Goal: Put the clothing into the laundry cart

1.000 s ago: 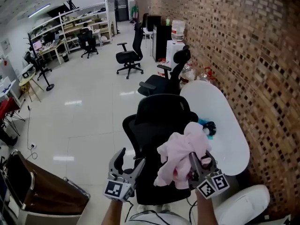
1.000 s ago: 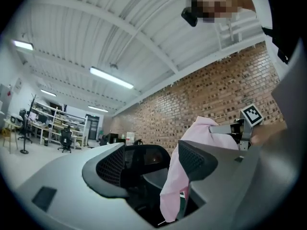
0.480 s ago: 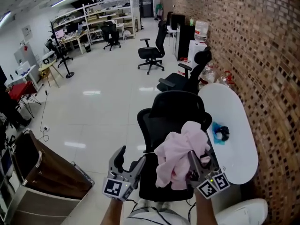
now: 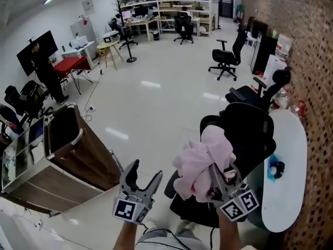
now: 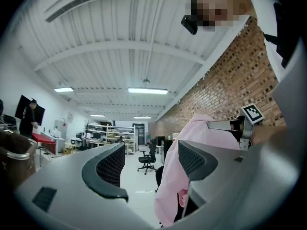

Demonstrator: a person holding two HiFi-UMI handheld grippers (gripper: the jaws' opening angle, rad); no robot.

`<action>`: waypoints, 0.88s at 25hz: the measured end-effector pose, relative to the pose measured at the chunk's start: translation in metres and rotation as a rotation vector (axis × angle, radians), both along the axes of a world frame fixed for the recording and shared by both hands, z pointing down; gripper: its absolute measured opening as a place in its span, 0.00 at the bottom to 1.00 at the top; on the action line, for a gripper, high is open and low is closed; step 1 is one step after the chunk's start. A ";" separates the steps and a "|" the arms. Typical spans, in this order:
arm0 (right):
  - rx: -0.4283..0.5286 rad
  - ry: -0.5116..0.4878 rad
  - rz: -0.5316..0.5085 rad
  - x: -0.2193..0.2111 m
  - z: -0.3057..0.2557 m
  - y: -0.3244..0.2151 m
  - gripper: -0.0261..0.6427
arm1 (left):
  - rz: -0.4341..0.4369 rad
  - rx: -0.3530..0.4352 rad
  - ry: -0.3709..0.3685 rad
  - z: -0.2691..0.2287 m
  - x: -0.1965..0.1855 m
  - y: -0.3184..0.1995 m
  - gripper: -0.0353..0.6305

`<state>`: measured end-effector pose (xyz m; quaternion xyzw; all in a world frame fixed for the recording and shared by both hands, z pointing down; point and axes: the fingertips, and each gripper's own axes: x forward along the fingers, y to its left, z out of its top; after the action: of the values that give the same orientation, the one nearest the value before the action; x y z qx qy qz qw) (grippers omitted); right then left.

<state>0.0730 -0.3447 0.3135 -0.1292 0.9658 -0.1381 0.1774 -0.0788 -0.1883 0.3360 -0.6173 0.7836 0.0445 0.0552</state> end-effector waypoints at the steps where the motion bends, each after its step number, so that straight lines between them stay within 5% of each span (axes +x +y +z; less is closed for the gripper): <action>1: -0.003 -0.004 -0.025 -0.013 -0.001 0.010 0.28 | -0.021 0.001 -0.006 -0.001 -0.008 0.013 0.57; 12: -0.004 -0.024 -0.257 -0.155 -0.011 0.143 0.28 | -0.259 -0.010 -0.089 0.011 -0.118 0.177 0.56; 22: -0.001 -0.019 -0.426 -0.256 -0.011 0.275 0.28 | -0.437 0.053 -0.078 0.001 -0.189 0.328 0.56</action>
<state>-0.1828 -0.0698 0.3022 0.0792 0.9695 -0.1744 0.1531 -0.2682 0.1399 0.3370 -0.4324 0.8945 0.0283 0.1100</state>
